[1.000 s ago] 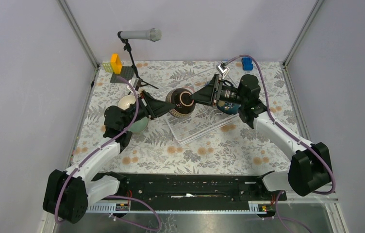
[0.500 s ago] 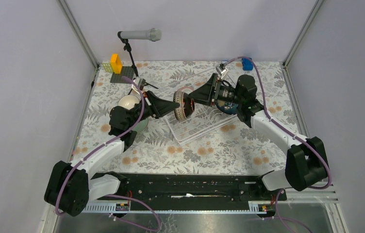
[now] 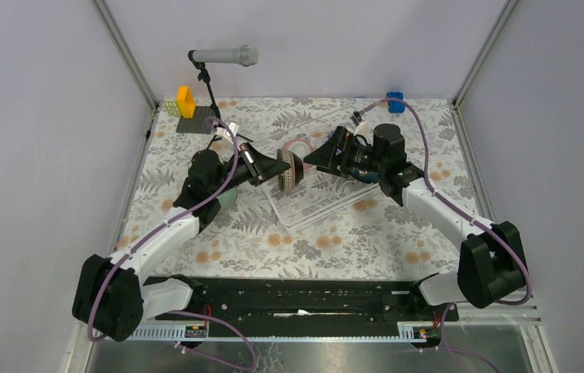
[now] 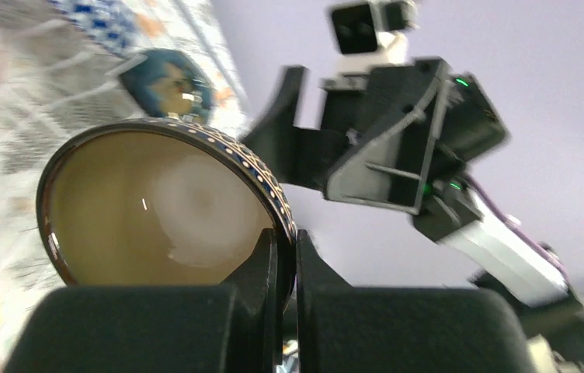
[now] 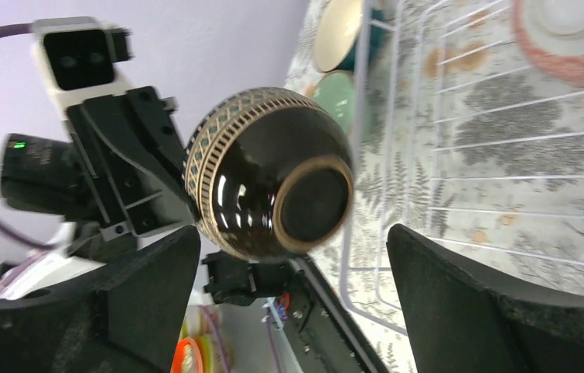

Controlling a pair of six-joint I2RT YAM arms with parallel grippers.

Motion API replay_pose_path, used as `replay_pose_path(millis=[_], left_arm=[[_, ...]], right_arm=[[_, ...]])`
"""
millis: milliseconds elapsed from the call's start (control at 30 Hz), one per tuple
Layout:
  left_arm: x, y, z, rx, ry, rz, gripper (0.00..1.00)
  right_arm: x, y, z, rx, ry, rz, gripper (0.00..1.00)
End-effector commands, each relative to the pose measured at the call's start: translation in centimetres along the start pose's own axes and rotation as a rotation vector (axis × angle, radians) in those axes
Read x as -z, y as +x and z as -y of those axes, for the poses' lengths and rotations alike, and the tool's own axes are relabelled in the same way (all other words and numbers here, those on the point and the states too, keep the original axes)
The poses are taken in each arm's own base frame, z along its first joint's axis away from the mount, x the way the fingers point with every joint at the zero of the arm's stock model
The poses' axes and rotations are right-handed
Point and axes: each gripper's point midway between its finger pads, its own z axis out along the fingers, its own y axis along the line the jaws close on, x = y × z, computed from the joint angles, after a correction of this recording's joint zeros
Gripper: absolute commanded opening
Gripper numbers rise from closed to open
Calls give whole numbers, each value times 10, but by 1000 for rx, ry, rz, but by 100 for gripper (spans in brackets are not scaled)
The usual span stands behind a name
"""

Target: Unload the bowls from the dish rack

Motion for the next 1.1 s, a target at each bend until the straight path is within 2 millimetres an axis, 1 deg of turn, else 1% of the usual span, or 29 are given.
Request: replay_pose_path(millis=[0, 100, 200, 333, 467, 500, 533, 600, 667, 767, 867, 1067], left_arm=[[18, -41, -16, -233, -299, 134, 0], [40, -61, -45, -307, -542, 194, 0], [60, -84, -61, -385, -733, 243, 0], [87, -110, -76, -466, -968, 288, 0], [108, -125, -88, -508, -1131, 322, 0], [113, -125, -91, -509, -1159, 329, 0], [116, -126, -94, -507, -1182, 338, 0], [127, -129, -99, -479, -1244, 393, 0], [132, -129, -105, -455, -1280, 414, 0], [126, -121, -113, -431, -1267, 373, 0], [120, -108, -128, -405, -1271, 314, 0], [125, -90, -165, -385, -1387, 207, 0]], right_arm=[[16, -19, 2, 148, 136, 92, 97], [21, -21, 8, 175, 186, 106, 97], [23, -21, 14, 188, 214, 108, 97], [25, -22, 18, 206, 239, 116, 97], [26, -25, 21, 230, 261, 119, 97], [26, -27, 21, 240, 263, 121, 97], [27, -24, 24, 236, 278, 108, 97], [28, -23, 27, 240, 291, 103, 97], [28, -23, 29, 246, 298, 101, 97], [28, -23, 31, 252, 306, 93, 97], [28, -22, 32, 257, 310, 87, 97], [30, -19, 31, 262, 307, 78, 97]])
